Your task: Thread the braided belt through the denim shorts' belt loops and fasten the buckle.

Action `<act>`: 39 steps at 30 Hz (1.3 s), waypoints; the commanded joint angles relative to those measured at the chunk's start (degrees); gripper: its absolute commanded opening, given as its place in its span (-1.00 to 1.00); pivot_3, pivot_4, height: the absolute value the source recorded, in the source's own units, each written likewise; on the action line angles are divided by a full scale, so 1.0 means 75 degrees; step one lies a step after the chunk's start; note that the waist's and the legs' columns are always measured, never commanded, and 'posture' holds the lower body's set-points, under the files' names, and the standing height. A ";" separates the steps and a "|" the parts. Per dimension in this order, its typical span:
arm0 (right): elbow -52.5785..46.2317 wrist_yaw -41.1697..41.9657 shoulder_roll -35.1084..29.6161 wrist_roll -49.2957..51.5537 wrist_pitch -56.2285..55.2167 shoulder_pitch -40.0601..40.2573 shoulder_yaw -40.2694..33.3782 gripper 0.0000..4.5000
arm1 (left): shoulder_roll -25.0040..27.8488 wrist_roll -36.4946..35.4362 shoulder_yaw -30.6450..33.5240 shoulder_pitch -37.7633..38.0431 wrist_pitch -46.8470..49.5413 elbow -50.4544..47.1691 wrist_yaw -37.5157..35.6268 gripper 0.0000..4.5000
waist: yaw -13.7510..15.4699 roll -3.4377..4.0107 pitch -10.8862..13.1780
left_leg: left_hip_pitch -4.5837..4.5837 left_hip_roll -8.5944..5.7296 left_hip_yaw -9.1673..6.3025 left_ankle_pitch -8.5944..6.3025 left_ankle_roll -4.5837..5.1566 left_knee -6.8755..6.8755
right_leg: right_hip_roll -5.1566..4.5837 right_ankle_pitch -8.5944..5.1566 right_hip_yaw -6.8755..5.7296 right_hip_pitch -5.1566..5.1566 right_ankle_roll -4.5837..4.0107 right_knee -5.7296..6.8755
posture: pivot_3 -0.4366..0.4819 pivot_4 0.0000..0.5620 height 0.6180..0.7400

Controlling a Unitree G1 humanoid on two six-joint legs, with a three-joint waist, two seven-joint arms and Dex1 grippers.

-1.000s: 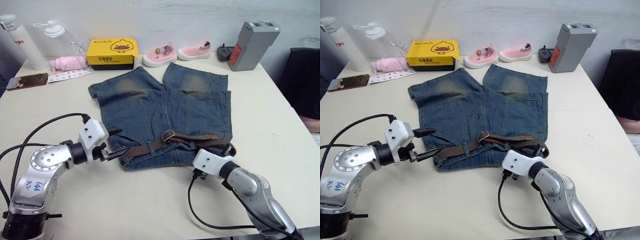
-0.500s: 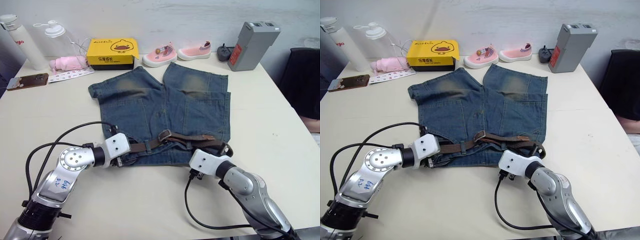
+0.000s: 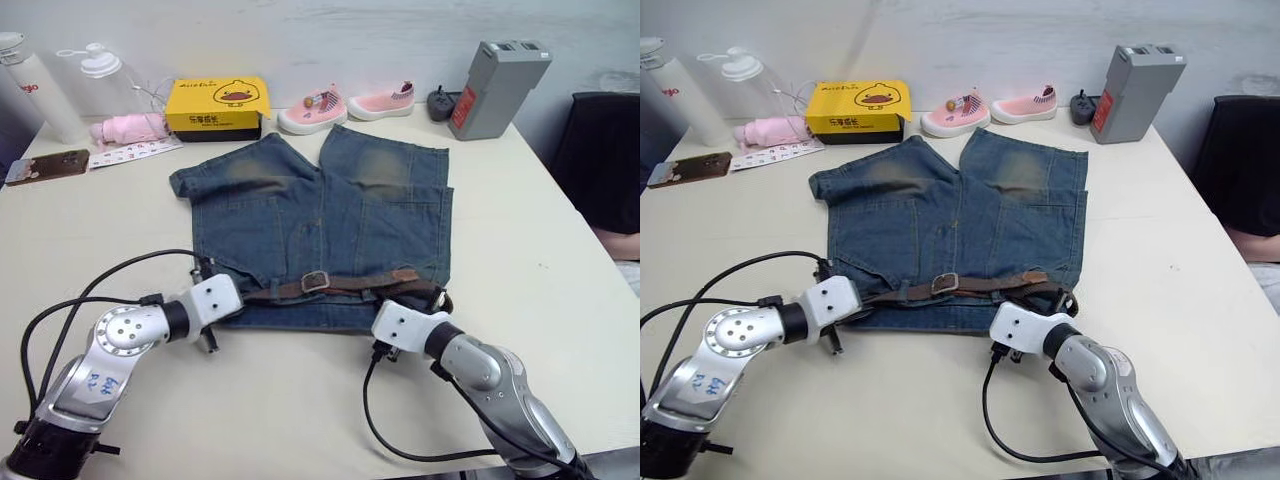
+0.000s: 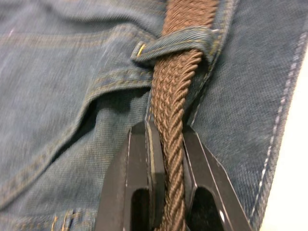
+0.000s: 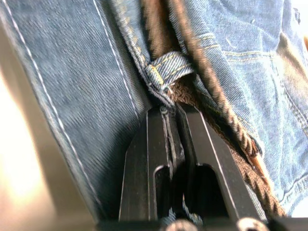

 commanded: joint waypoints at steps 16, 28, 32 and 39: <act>0.0090 0.0039 0.0104 -0.0193 0.0464 -0.0021 -0.0013 -1.00 | -0.0306 -0.0338 0.0690 0.0741 -0.0502 0.1350 0.0151 -0.23 | 0.0000 0.0047 -0.0026 | 0.0010 0.0009 0.0013 -0.0005 -0.0016 0.0003 | -0.0007 -0.0022 0.0002 -0.0023 -0.0032 0.0047 | -0.05 -0.47 -0.35; 0.0169 -0.0063 0.0475 -0.0312 0.0577 -0.0159 0.0327 -1.00 | -0.0151 -0.2364 0.1628 0.0321 0.1348 0.0781 -0.0818 -0.05 | -0.0020 0.0036 -0.0024 | -0.0003 0.0011 0.0011 -0.0002 -0.0021 0.0005 | -0.0002 -0.0024 0.0002 -0.0038 -0.0034 0.0050 | -0.05 -0.47 -0.35; 0.0174 -0.0117 0.0506 -0.0335 0.0578 -0.0124 0.0358 -1.00 | -0.0055 -0.2563 0.1601 0.0049 0.1677 0.0769 -0.0987 -0.05 | -0.0013 0.0029 -0.0023 | -0.0005 0.0010 0.0012 -0.0002 -0.0021 0.0005 | -0.0002 -0.0024 0.0003 -0.0040 -0.0034 0.0050 | -0.05 -0.47 -0.35; 0.0214 -0.0190 0.0655 -0.0396 0.0650 -0.0204 0.0410 -1.00 | 0.0318 -0.3502 0.1789 -0.0419 0.2643 0.0703 -0.1810 -0.05 | -0.0007 0.0006 -0.0020 | -0.0010 0.0010 0.0010 -0.0001 -0.0023 0.0005 | -0.0002 -0.0024 0.0002 -0.0043 -0.0034 0.0051 | -0.05 -0.47 -0.35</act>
